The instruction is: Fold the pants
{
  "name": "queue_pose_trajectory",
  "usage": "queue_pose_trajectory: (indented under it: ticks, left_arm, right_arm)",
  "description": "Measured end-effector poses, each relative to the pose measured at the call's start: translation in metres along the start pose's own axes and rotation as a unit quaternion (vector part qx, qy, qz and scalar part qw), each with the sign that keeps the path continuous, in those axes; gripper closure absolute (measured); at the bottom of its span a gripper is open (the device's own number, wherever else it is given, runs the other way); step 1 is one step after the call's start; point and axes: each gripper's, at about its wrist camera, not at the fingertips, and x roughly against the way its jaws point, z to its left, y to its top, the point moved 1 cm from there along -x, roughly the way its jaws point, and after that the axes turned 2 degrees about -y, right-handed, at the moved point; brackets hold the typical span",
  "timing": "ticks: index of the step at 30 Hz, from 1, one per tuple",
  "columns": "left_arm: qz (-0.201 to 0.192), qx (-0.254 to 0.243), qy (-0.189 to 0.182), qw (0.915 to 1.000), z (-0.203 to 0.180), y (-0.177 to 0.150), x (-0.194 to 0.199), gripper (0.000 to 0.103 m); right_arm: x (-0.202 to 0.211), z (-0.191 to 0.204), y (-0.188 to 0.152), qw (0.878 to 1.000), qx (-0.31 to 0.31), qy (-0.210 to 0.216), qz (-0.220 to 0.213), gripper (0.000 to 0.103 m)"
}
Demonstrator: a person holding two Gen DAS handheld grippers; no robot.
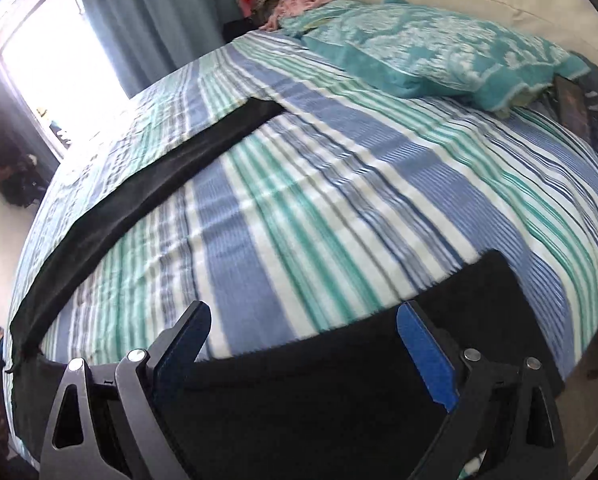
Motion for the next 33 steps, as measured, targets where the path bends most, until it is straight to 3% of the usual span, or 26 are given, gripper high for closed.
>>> queue_pose_trajectory:
  ticks: [4, 7, 8, 9, 11, 16, 20, 23, 25, 26, 27, 28, 29, 33]
  left_arm:
    - [-0.036, -0.018, 0.061, 0.9974, -0.027, 0.049, -0.056, 0.001]
    - [0.015, -0.020, 0.110, 0.9936, -0.016, 0.049, -0.122, 0.000]
    - [0.026, -0.020, 0.095, 0.9950, -0.011, 0.038, -0.140, 0.001]
    - [-0.009, 0.007, 0.068, 0.9976, -0.003, 0.028, -0.135, 0.001]
    - [-0.012, 0.027, 0.048, 0.9984, 0.002, 0.029, -0.134, 0.000]
    - [-0.028, 0.023, 0.047, 0.9982, -0.005, 0.027, -0.144, 0.001]
    - [-0.040, 0.025, 0.045, 0.9979, -0.001, 0.018, -0.141, 0.001]
    - [-0.046, 0.028, 0.041, 0.9977, 0.006, 0.017, -0.137, 0.001]
    - [-0.050, 0.030, 0.039, 0.9975, 0.007, 0.015, -0.135, 0.001]
    - [-0.051, 0.030, 0.039, 0.9975, 0.007, 0.014, -0.135, 0.001]
    - [-0.052, 0.031, 0.038, 0.9975, 0.008, 0.014, -0.134, 0.001]
    - [-0.052, 0.031, 0.037, 0.9975, 0.008, 0.014, -0.134, 0.001]
    - [-0.052, 0.032, 0.036, 0.9975, 0.008, 0.015, -0.135, 0.001]
    - [-0.052, 0.031, 0.038, 0.9975, 0.007, 0.015, -0.135, 0.001]
  right_arm:
    - [-0.034, 0.069, 0.037, 0.997, 0.051, 0.059, 0.004, 0.009]
    - [-0.071, 0.090, 0.079, 0.991, 0.050, 0.124, 0.005, 0.009]
    - [-0.087, 0.092, 0.094, 0.989, 0.046, 0.141, 0.010, 0.009]
    - [-0.104, 0.091, 0.113, 0.988, 0.042, 0.145, 0.021, 0.009]
    - [-0.144, 0.085, 0.155, 0.991, 0.034, 0.118, 0.054, 0.009]
    - [-0.215, 0.068, 0.256, 0.997, 0.028, 0.041, 0.053, 0.009]
    - [-0.266, 0.080, 0.301, 0.997, 0.038, 0.005, 0.066, 0.010]
    - [-0.297, 0.095, 0.316, 0.996, 0.061, -0.025, 0.062, 0.010]
    - [-0.316, 0.101, 0.318, 0.994, 0.079, -0.039, 0.068, 0.018]
    - [-0.324, 0.102, 0.316, 0.993, 0.086, -0.035, 0.078, 0.050]
    - [-0.329, 0.103, 0.313, 0.991, 0.092, -0.040, 0.088, 0.075]
    - [-0.324, 0.102, 0.309, 0.992, 0.096, -0.045, 0.073, 0.077]
    - [-0.312, 0.100, 0.307, 0.994, 0.093, -0.033, 0.045, 0.088]
    - [-0.220, 0.093, 0.279, 0.993, 0.102, 0.024, -0.052, 0.090]
